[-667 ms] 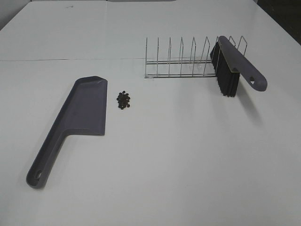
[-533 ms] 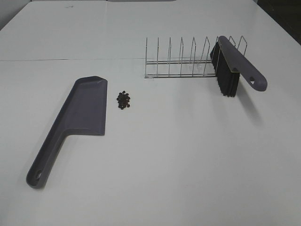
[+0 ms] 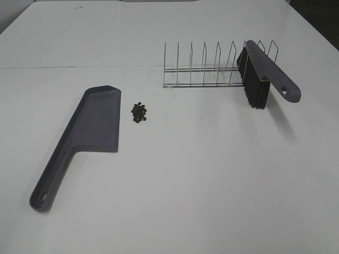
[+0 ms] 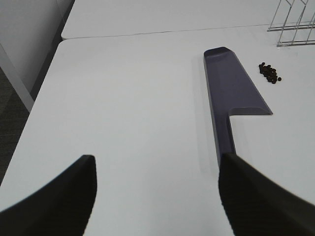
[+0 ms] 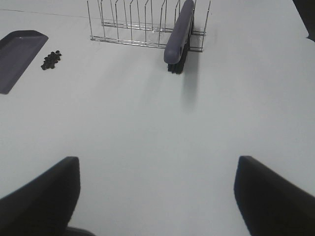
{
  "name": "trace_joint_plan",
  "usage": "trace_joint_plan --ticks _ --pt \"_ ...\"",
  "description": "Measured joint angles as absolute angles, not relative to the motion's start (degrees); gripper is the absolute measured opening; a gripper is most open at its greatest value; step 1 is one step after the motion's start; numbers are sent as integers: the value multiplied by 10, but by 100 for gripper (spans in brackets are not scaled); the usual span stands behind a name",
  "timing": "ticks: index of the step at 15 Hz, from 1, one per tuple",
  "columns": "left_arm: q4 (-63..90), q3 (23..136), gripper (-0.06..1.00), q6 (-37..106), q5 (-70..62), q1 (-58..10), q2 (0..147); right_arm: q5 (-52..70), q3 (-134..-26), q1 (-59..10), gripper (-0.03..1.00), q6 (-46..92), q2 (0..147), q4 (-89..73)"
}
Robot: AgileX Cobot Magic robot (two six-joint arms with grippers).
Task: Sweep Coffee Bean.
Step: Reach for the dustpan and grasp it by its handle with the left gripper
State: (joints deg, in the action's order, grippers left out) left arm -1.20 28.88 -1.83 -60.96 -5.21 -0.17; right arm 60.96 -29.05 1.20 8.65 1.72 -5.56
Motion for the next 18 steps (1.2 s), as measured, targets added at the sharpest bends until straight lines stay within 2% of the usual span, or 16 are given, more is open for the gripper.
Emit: trace_joint_plan --ticks 18 --pt "-12 289 65 -18 -610 -52 -2 610 -290 12 73 87 17 -56"
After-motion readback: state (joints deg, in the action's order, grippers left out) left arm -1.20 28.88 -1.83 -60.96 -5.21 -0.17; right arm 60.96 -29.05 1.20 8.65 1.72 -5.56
